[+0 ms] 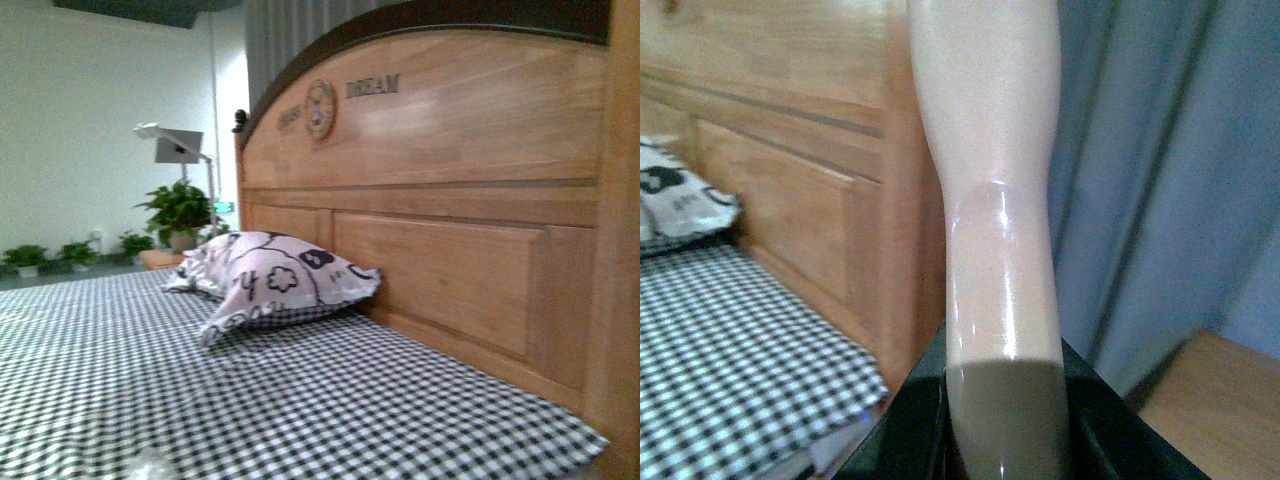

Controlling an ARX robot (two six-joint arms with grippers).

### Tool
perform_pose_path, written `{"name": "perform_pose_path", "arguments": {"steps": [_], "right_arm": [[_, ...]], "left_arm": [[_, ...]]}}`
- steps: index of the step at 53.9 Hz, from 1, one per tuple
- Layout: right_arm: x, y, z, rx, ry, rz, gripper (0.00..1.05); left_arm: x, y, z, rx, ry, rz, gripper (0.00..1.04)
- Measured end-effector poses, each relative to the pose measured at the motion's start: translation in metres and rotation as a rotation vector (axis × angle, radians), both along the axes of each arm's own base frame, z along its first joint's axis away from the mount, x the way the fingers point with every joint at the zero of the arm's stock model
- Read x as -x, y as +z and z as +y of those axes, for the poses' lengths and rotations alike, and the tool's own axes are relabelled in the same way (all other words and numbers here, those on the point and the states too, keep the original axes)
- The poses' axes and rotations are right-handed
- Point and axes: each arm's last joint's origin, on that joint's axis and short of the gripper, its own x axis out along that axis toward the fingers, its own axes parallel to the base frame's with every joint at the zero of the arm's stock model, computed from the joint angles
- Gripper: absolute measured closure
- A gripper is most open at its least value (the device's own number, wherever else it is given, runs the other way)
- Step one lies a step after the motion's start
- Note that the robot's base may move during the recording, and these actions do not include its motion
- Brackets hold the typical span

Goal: Clean up trash

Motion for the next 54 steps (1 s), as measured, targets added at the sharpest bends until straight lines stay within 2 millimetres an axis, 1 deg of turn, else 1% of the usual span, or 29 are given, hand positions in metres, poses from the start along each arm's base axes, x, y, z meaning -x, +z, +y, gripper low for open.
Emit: {"name": "perform_pose_path", "arguments": {"steps": [16, 21, 32, 35, 36, 38, 40, 41, 42, 45, 50, 54], "right_arm": [[0.000, 0.000, 0.000, 0.002, 0.002, 0.002, 0.84], [0.000, 0.000, 0.002, 0.013, 0.027, 0.002, 0.84], [0.000, 0.000, 0.000, 0.007, -0.002, 0.002, 0.84], [0.000, 0.000, 0.000, 0.007, -0.002, 0.002, 0.84], [0.000, 0.000, 0.000, 0.007, -0.001, 0.002, 0.84], [0.000, 0.000, 0.000, 0.007, -0.001, 0.002, 0.84], [0.000, 0.000, 0.000, 0.008, 0.004, 0.002, 0.84], [0.000, 0.000, 0.000, 0.009, 0.006, 0.002, 0.84], [0.000, 0.000, 0.000, 0.009, 0.007, 0.002, 0.84], [0.000, 0.000, 0.000, 0.008, 0.001, 0.002, 0.84], [0.000, 0.000, 0.000, 0.007, -0.002, 0.002, 0.84], [0.000, 0.000, 0.000, 0.008, 0.001, 0.002, 0.84]], "left_arm": [[0.000, 0.000, 0.000, 0.000, 0.001, 0.000, 0.76], [0.001, 0.001, 0.001, 0.010, 0.017, -0.007, 0.76], [-0.001, 0.000, 0.000, -0.005, -0.008, 0.013, 0.76], [-0.009, 0.007, 0.001, -0.041, 0.026, 0.227, 0.76], [-0.011, 0.010, 0.001, -0.051, 0.029, 0.266, 0.76], [-0.017, 0.018, 0.002, -0.093, 0.045, 0.435, 0.76], [-0.021, 0.020, 0.004, -0.122, 0.048, 0.536, 0.76], [-0.025, 0.018, 0.004, -0.153, 0.036, 0.632, 0.76], [-0.027, 0.016, 0.005, -0.157, 0.032, 0.670, 0.76], [-0.038, 0.003, 0.006, -0.244, -0.019, 0.849, 0.76], [-0.058, -0.016, 0.008, -0.349, -0.082, 0.981, 0.76], [-0.068, -0.023, 0.007, -0.427, -0.115, 1.008, 0.76]]}}
